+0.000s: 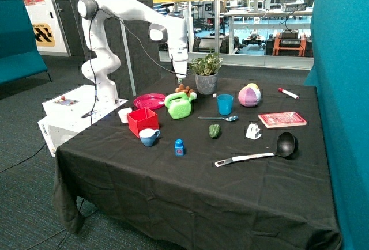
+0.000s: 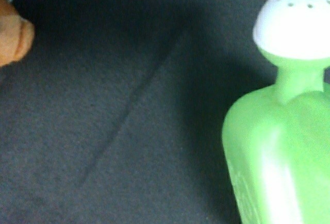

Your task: Water the pot plant and put the can on the plate

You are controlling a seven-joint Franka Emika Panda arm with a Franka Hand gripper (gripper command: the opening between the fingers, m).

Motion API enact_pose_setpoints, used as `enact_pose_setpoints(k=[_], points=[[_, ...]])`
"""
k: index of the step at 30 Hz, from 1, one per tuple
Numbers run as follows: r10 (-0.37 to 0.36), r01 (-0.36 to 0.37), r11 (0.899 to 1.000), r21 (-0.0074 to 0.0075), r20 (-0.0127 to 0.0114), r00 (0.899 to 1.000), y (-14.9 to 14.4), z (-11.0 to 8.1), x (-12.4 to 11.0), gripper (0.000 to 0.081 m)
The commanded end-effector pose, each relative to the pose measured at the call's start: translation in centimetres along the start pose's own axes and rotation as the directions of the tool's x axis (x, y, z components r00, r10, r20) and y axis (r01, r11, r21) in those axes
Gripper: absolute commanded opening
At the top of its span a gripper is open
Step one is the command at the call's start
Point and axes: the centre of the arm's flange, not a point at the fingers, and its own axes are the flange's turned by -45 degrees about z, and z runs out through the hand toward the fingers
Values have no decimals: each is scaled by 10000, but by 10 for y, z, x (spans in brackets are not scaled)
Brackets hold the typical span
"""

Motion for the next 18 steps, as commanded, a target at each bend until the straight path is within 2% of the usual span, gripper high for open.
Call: enact_pose_setpoints(k=[1, 10, 18], points=[[-147, 147, 9999, -9, -9, 9999, 12, 7, -1, 296], [-447, 447, 9990, -9, -9, 9990, 21, 16, 5, 346], [-742, 741, 9972, -9, -8, 9972, 28, 26, 14, 435]])
